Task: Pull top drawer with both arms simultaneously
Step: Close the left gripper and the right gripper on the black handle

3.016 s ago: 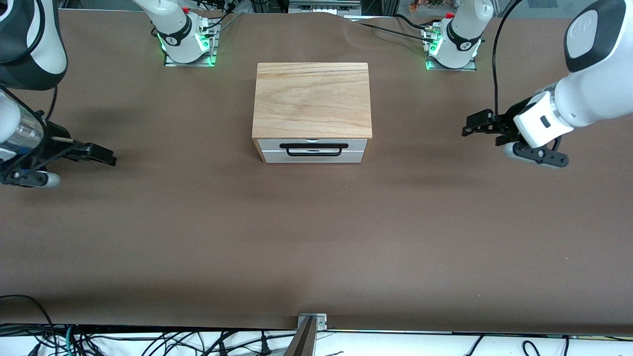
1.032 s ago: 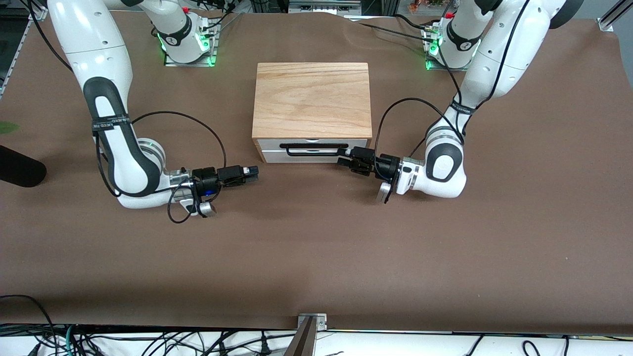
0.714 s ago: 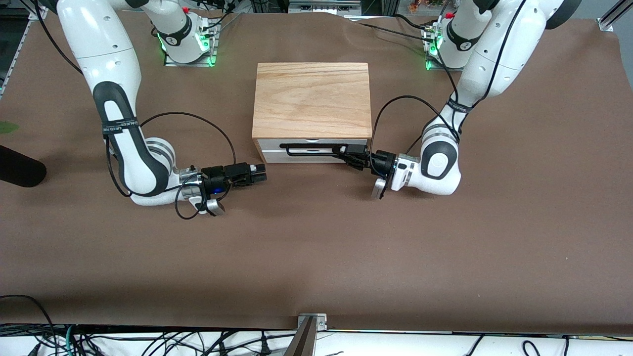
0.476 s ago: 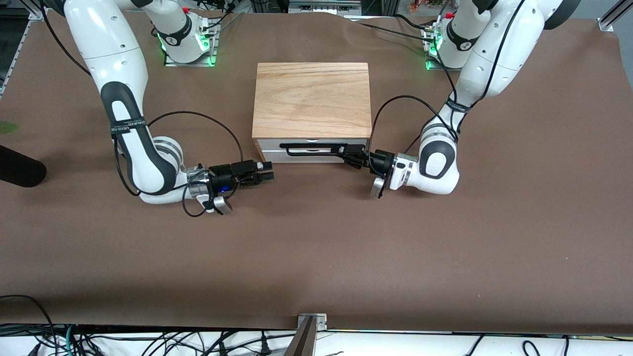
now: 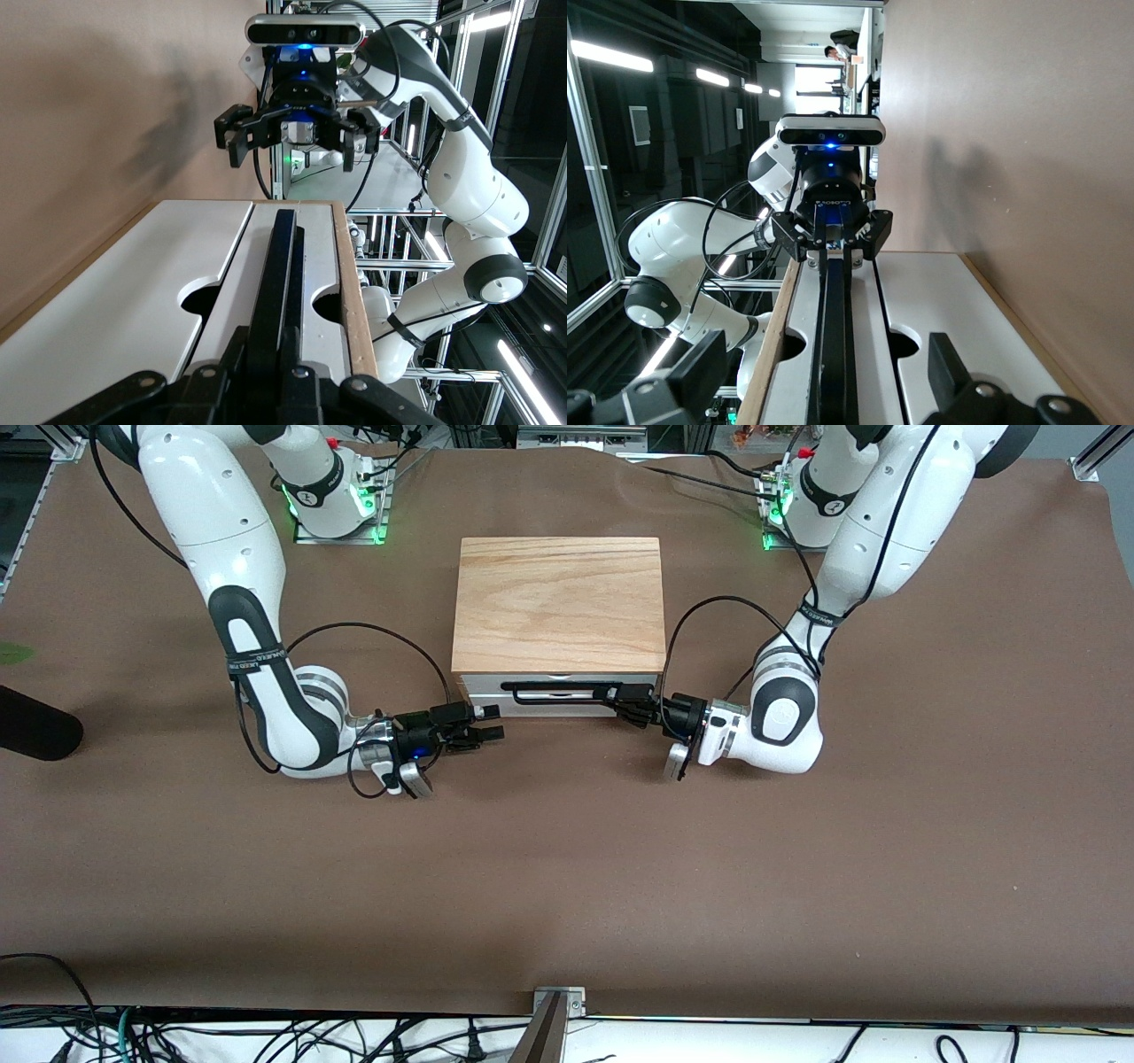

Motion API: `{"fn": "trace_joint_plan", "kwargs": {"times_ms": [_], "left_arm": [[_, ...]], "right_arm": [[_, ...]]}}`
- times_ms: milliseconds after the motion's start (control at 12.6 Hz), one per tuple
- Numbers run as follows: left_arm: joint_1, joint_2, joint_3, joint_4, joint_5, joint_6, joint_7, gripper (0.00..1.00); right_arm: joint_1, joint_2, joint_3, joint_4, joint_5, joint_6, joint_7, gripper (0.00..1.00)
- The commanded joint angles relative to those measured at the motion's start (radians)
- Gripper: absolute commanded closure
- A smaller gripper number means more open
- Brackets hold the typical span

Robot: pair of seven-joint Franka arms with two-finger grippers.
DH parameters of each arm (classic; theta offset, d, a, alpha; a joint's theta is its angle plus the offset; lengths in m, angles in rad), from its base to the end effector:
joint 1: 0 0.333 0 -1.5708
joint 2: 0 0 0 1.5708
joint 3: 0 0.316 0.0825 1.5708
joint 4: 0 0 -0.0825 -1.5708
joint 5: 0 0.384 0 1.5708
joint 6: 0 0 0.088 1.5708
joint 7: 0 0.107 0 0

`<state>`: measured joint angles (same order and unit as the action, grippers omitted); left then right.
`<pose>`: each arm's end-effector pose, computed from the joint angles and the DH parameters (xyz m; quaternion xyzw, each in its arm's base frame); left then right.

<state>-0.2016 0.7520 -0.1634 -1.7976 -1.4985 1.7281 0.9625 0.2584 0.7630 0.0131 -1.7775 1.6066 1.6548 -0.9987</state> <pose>0.5458 -0.2993 0.1605 0.7202 -0.1042 -0.1014 0.6784 0.5720 0.2615 0.1576 -0.7168 -0.0790 0.0561 0.6905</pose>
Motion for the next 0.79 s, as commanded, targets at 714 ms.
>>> {"fn": "trace_joint_plan", "kwargs": {"times_ms": [714], "left_arm": [[-0.006,-0.006,0.001,-0.002,-0.04,-0.005,0.015,1.0]], "right_arm": [[0.036,-0.03,0.025,-0.077,0.113,-0.01,-0.07,0.39]]}}
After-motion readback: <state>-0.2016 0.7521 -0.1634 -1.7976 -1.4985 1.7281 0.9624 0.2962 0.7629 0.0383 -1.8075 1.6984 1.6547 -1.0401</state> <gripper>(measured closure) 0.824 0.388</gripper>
